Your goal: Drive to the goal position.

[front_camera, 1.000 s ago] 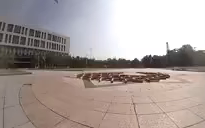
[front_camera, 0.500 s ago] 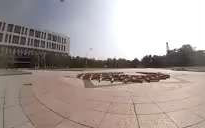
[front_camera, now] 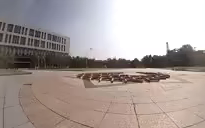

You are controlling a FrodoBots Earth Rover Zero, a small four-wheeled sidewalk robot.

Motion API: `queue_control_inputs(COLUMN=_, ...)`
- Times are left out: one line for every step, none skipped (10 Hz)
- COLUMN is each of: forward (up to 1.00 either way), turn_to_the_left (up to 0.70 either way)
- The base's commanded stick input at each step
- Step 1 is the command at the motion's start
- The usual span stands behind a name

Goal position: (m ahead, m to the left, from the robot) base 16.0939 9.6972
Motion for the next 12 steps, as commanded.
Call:
queue_control_inputs(forward=0.05, turn_to_the_left=0.00)
queue_control_inputs(forward=0.05, turn_to_the_left=0.00)
queue_control_inputs(forward=0.04, turn_to_the_left=0.00)
queue_control_inputs(forward=0.04, turn_to_the_left=0.00)
queue_control_inputs(forward=0.04, turn_to_the_left=0.00)
queue_control_inputs(forward=0.05, turn_to_the_left=0.00)
queue_control_inputs(forward=0.05, turn_to_the_left=0.00)
queue_control_inputs(forward=0.05, turn_to_the_left=0.00)
queue_control_inputs(forward=0.05, turn_to_the_left=0.00)
queue_control_inputs(forward=0.05, turn_to_the_left=0.00)
queue_control_inputs(forward=0.05, turn_to_the_left=0.00)
queue_control_inputs(forward=0.05, turn_to_the_left=0.00)
